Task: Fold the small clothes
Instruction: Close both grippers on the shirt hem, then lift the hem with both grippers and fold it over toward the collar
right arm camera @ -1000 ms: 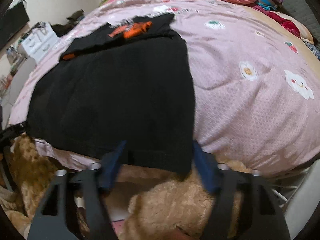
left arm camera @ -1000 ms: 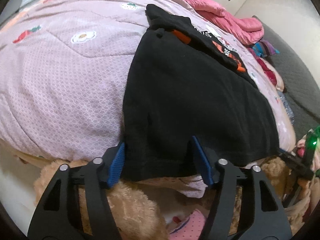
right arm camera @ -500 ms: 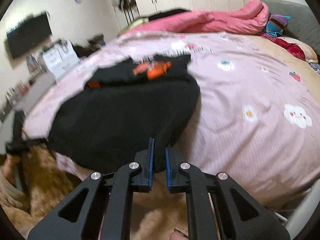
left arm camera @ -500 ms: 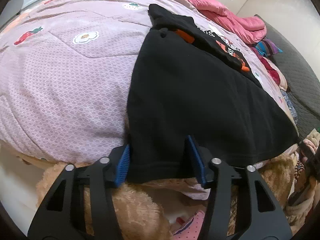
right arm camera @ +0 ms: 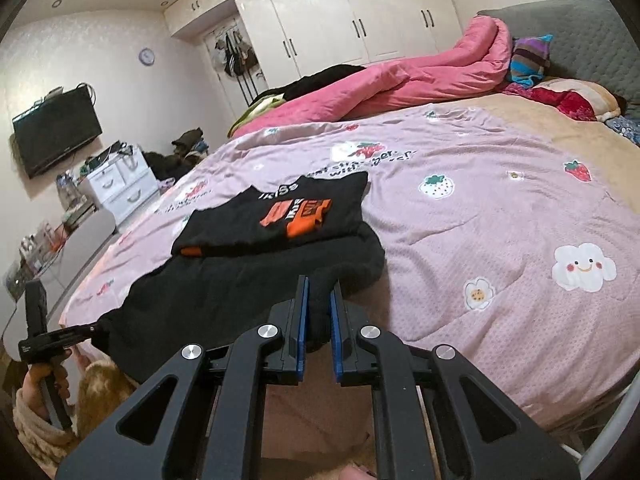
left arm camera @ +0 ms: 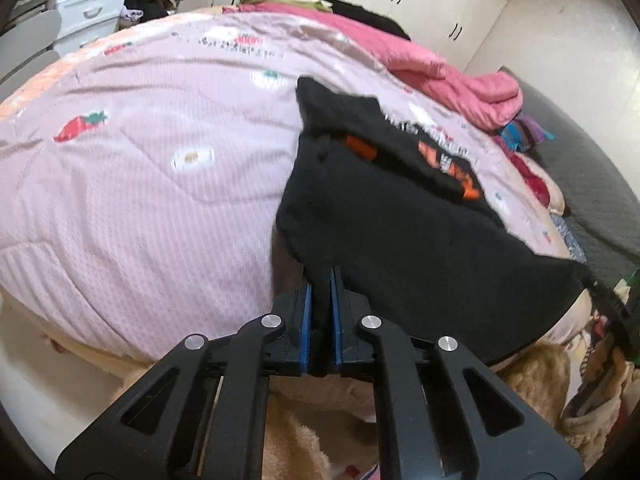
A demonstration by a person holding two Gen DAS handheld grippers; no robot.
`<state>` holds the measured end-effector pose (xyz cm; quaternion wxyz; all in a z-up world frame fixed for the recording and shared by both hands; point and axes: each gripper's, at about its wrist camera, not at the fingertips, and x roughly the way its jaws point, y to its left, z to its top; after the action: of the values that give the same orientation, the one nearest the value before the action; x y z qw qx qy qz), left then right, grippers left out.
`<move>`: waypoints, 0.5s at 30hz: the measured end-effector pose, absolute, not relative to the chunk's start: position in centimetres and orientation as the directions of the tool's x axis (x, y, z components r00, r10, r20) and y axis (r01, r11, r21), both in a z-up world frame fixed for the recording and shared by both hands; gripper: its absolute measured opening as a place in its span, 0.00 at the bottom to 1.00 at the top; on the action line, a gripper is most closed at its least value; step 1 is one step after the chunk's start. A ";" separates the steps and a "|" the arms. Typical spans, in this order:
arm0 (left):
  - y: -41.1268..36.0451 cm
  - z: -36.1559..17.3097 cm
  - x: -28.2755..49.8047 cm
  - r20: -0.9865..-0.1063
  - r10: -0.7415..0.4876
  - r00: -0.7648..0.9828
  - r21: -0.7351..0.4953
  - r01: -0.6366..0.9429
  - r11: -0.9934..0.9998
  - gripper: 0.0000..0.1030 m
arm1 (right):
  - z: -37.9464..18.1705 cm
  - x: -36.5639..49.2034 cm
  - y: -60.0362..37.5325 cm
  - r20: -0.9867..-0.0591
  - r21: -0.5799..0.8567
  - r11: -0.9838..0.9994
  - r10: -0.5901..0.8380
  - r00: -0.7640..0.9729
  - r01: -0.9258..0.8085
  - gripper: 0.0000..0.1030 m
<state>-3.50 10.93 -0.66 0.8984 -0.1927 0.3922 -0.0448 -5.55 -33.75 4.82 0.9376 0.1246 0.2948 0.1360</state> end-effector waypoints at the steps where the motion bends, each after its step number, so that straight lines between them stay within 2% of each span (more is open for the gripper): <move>1: 11.1 -0.3 -3.5 -0.680 -0.231 0.696 -0.382 -0.067 0.922 0.03 | 4.9 -5.6 -33.9 -0.516 0.319 0.931 0.327 0.792 -0.176 0.09; 15: 12.1 3.0 -1.6 -0.596 -0.255 0.761 -0.423 -0.028 0.906 0.02 | 6.6 -4.0 -34.1 -0.473 0.351 0.925 0.309 0.825 -0.144 0.09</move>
<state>-1.59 12.06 3.02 0.9150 -0.2081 0.3400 -0.0620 -4.00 -34.13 6.62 0.9431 0.1519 0.2703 0.1201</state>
